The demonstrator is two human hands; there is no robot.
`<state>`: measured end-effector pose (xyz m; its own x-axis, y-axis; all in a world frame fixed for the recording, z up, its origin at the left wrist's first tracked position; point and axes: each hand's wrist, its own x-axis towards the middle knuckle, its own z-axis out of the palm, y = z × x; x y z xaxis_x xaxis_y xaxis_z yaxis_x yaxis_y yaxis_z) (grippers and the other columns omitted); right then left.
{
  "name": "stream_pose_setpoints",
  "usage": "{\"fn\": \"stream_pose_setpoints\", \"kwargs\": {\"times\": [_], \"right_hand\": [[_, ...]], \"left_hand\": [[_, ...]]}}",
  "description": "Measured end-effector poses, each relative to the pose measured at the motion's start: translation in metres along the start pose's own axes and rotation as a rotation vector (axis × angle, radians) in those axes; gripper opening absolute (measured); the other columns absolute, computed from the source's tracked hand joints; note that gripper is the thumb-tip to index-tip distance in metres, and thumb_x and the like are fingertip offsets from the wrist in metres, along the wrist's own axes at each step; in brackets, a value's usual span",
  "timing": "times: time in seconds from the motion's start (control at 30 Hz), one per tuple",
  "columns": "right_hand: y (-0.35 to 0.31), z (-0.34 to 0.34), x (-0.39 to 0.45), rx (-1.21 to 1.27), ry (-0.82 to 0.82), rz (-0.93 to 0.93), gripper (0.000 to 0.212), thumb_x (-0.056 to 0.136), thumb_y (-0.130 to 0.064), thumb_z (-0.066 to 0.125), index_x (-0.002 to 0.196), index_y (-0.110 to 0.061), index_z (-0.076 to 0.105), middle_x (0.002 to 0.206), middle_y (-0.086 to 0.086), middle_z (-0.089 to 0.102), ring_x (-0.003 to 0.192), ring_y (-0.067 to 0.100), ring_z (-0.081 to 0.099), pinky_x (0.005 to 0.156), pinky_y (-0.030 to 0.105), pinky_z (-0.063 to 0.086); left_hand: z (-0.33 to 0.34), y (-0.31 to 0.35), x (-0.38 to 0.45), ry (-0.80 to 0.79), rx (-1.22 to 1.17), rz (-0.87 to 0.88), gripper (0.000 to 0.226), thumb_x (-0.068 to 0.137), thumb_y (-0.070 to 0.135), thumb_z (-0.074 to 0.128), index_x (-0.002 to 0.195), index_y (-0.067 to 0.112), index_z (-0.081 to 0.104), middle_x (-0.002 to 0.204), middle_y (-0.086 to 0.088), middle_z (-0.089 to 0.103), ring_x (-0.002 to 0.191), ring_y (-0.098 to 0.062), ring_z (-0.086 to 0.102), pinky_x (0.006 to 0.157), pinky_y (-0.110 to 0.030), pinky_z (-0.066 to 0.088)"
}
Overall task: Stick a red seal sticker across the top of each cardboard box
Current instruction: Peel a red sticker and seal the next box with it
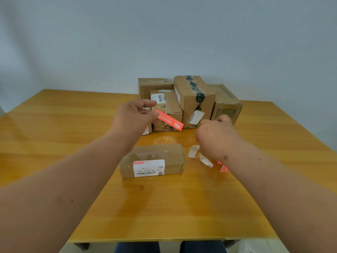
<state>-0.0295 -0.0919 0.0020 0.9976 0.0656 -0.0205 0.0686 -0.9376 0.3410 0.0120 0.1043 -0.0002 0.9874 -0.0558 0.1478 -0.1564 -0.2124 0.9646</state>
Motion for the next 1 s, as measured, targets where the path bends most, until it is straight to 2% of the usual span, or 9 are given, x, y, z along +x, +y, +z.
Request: {"fn": "stream_pose_setpoints", "kwargs": {"times": [0.13,0.23,0.33,0.43,0.57,0.67,0.77,0.93,1.0], "right_hand": [[-0.002,0.001,0.002,0.249,0.08,0.085,0.032,0.084,-0.012,0.04,0.098,-0.025,0.065,0.097,-0.003,0.068,0.097,0.019,0.061,0.099,0.039,0.032],[-0.005,-0.003,0.015,0.824,0.091,0.199,0.037,0.094,-0.016,0.037,0.12,-0.022,0.062,0.111,-0.006,0.066,0.106,0.016,0.059,0.091,0.037,0.046],[-0.01,-0.011,0.016,1.253,-0.024,0.207,0.025,0.095,-0.033,0.048,0.109,-0.021,0.066,0.092,-0.007,0.07,0.085,0.012,0.067,0.075,0.03,0.047],[-0.015,-0.013,0.007,1.395,0.003,0.122,0.019,0.088,-0.037,0.066,0.093,-0.02,0.071,0.088,0.0,0.072,0.076,0.014,0.068,0.08,0.033,0.053],[-0.02,-0.019,0.005,1.371,0.017,0.131,0.01,0.087,-0.026,0.069,0.089,-0.016,0.07,0.082,0.001,0.069,0.069,0.012,0.06,0.071,0.029,0.05],[-0.029,-0.025,0.004,1.242,0.051,0.101,0.007,0.092,-0.026,0.063,0.089,-0.021,0.066,0.085,-0.001,0.065,0.074,0.012,0.057,0.061,0.025,0.041],[-0.041,-0.029,0.004,1.192,0.062,0.054,0.005,0.093,-0.026,0.061,0.09,-0.025,0.065,0.086,-0.007,0.061,0.08,0.011,0.055,0.066,0.026,0.041],[-0.054,-0.031,0.004,1.065,0.041,-0.033,0.01,0.094,-0.02,0.059,0.098,-0.019,0.068,0.082,-0.009,0.057,0.08,0.013,0.054,0.076,0.03,0.046],[-0.055,-0.03,0.005,1.062,0.037,-0.033,0.011,0.094,-0.021,0.059,0.098,-0.019,0.069,0.083,-0.009,0.058,0.081,0.012,0.054,0.078,0.031,0.047]], "left_hand": [[0.002,0.003,-0.002,-0.034,-0.036,-0.034,0.013,0.088,0.011,0.07,0.095,0.022,0.072,0.085,0.002,0.076,0.08,-0.009,0.073,0.094,-0.033,0.053],[0.003,0.002,-0.003,-0.041,-0.032,-0.032,0.012,0.088,0.012,0.069,0.093,0.022,0.071,0.081,0.002,0.076,0.079,-0.008,0.073,0.091,-0.031,0.054],[0.002,0.001,-0.004,-0.057,-0.056,-0.041,0.012,0.088,0.011,0.07,0.093,0.022,0.07,0.079,0.001,0.076,0.078,-0.01,0.074,0.09,-0.028,0.052],[0.0,0.001,-0.005,-0.061,-0.069,-0.051,0.012,0.087,0.011,0.071,0.094,0.021,0.071,0.078,0.0,0.076,0.078,-0.011,0.074,0.086,-0.025,0.051],[-0.006,0.0,-0.01,-0.035,0.019,-0.028,0.013,0.085,0.013,0.073,0.095,0.02,0.069,0.076,-0.001,0.076,0.075,-0.008,0.073,0.072,-0.02,0.049],[-0.012,-0.004,-0.012,-0.032,0.3,0.026,0.033,0.087,0.021,0.071,0.119,0.029,0.065,0.081,0.003,0.075,0.076,-0.013,0.069,0.065,-0.023,0.05],[-0.018,-0.004,-0.012,-0.059,0.511,0.016,0.036,0.09,0.027,0.066,0.126,0.028,0.064,0.09,0.007,0.072,0.066,-0.006,0.058,0.059,-0.023,0.046],[-0.027,-0.007,-0.01,-0.093,1.101,0.011,0.03,0.094,0.042,0.05,0.12,0.033,0.062,0.11,0.004,0.066,0.093,-0.017,0.061,0.077,-0.034,0.054],[-0.032,-0.012,-0.008,-0.161,0.973,-0.06,0.034,0.097,0.043,0.048,0.126,0.03,0.058,0.118,0.002,0.065,0.101,-0.02,0.06,0.084,-0.037,0.052]]}}
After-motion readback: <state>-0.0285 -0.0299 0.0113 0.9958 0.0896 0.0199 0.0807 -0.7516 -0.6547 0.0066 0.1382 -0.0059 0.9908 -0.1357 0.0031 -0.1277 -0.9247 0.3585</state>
